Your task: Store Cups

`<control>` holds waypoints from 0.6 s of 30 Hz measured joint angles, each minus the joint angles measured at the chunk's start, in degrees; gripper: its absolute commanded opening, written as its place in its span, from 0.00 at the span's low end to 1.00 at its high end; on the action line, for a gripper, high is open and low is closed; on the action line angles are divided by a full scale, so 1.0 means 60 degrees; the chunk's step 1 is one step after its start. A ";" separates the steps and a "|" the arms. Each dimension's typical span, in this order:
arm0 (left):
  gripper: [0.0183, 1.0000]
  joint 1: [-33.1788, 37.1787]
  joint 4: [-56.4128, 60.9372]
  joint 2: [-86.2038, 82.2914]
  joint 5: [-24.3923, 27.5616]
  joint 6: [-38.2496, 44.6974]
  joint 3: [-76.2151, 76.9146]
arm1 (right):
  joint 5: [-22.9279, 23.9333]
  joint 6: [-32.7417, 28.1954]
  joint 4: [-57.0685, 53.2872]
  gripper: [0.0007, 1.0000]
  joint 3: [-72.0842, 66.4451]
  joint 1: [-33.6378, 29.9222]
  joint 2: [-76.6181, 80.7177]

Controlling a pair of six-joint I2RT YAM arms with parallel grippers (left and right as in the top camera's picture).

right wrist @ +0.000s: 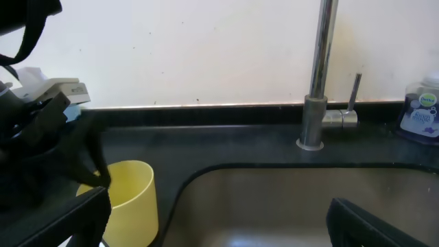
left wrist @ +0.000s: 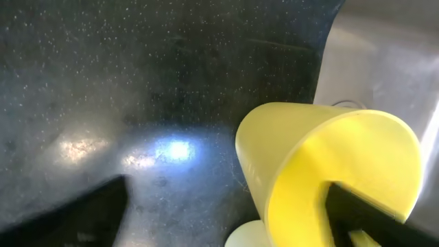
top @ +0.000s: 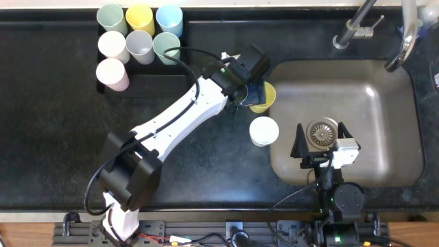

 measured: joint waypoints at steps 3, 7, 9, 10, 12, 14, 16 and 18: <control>0.08 0.0011 0.0007 0.0033 0.0040 -0.0029 0.0000 | -0.0004 0.0000 0.0000 1.00 0.0000 0.0000 -0.0004; 0.02 0.0022 0.0328 0.0299 0.0109 -0.0215 0.0044 | -0.0004 -0.0004 -0.0004 1.00 0.0000 0.0000 0.0000; 0.02 0.0076 0.0408 0.0335 0.0106 -0.0215 0.0146 | 0.0000 0.0000 -0.0004 1.00 0.0000 0.0000 -0.0004; 0.02 0.0106 0.0404 0.0364 0.0102 -0.0215 0.0204 | -0.0004 0.0000 0.0000 1.00 0.0000 0.0000 0.0000; 0.02 0.0211 0.0372 0.0390 0.0102 -0.0200 0.0346 | 0.0000 0.0000 -0.0004 1.00 0.0000 0.0000 0.0000; 0.02 0.0350 0.0095 0.0390 0.0066 -0.0182 0.0605 | 0.0000 0.0000 0.0000 1.00 0.0000 0.0000 0.0000; 0.02 0.0561 -0.0499 0.0390 -0.0015 -0.0168 0.0998 | 0.0000 0.0000 0.0000 1.00 0.0000 0.0000 0.0000; 0.02 0.0838 -0.1111 0.0262 -0.0153 -0.0168 0.1279 | -0.0004 0.0000 0.0000 1.00 0.0000 0.0000 0.0000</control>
